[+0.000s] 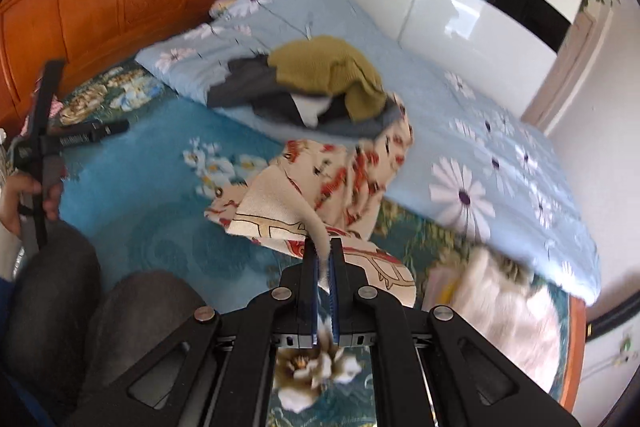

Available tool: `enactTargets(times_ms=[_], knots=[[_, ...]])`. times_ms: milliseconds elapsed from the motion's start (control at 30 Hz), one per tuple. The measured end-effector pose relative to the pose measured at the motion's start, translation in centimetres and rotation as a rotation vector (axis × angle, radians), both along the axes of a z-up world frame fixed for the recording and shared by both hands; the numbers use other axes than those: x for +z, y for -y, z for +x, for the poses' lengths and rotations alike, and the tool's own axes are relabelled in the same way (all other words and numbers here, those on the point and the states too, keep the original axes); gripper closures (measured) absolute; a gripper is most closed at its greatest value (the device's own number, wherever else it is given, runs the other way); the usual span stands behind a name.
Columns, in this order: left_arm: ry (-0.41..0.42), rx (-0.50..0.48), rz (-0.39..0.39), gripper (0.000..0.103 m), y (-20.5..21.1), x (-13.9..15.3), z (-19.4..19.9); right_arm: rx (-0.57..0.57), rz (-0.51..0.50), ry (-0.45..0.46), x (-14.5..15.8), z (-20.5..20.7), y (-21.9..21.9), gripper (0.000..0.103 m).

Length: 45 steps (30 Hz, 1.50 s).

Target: Fold clothes

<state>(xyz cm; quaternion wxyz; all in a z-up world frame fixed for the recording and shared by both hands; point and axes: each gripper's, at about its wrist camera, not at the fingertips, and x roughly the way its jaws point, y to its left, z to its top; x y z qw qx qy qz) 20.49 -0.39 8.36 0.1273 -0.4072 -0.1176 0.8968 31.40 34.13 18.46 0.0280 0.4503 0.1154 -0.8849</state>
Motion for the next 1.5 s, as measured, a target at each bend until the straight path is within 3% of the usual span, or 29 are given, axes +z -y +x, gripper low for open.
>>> enactTargets(times_ms=[133,233,500,633,700,767,867,1000,1067,1267,1367,1433,1500], knots=[[0.083,-0.049,-0.014,0.0,-2.2,-2.0,0.1,-0.188,-0.042,0.115,-6.4,1.9,-5.9,0.099],[0.13,-0.074,-0.039,0.001,-3.6,-3.6,-0.1,-0.266,-0.103,0.168,-8.9,3.1,-8.8,0.098],[0.242,-0.146,-0.076,0.004,-7.4,-8.9,-2.0,-0.217,-0.079,0.246,-9.1,5.9,-9.6,0.097],[0.281,-0.183,-0.071,0.009,-9.2,-11.0,-3.4,-0.203,-0.083,0.198,-6.8,6.7,-9.6,0.097],[0.3,-0.202,-0.062,0.013,-10.1,-11.9,-4.0,-0.216,-0.114,0.142,-6.2,5.6,-9.4,0.096],[0.313,-0.217,-0.057,0.016,-10.7,-12.7,-4.3,-0.223,-0.176,0.123,-7.3,3.3,-8.7,0.085],[0.332,-0.239,-0.049,0.02,-11.5,-13.9,-4.7,-0.174,-0.252,0.166,-11.0,-1.4,-5.6,0.077],[0.367,-0.247,-0.033,0.024,-11.7,-15.2,-5.1,-0.062,-0.277,0.251,-16.0,-7.1,-0.5,0.072],[0.38,-0.247,-0.013,0.029,-11.7,-15.7,-5.5,-0.034,-0.281,0.29,-18.1,-9.3,1.2,0.062],[0.385,-0.243,0.017,0.032,-12.1,-16.6,-5.9,-0.013,-0.24,0.364,-21.6,-11.8,3.3,0.062],[0.376,-0.247,0.028,0.046,-12.4,-16.7,-6.0,-0.007,-0.22,0.361,-22.2,-11.5,3.6,0.062],[0.371,-0.25,0.027,0.063,-12.7,-16.8,-5.8,-0.027,-0.204,0.359,-22.2,-11.2,3.5,0.062],[0.368,-0.249,0.016,0.074,-13.0,-16.9,-5.6,-0.055,-0.185,0.358,-22.2,-10.9,3.4,0.069]])
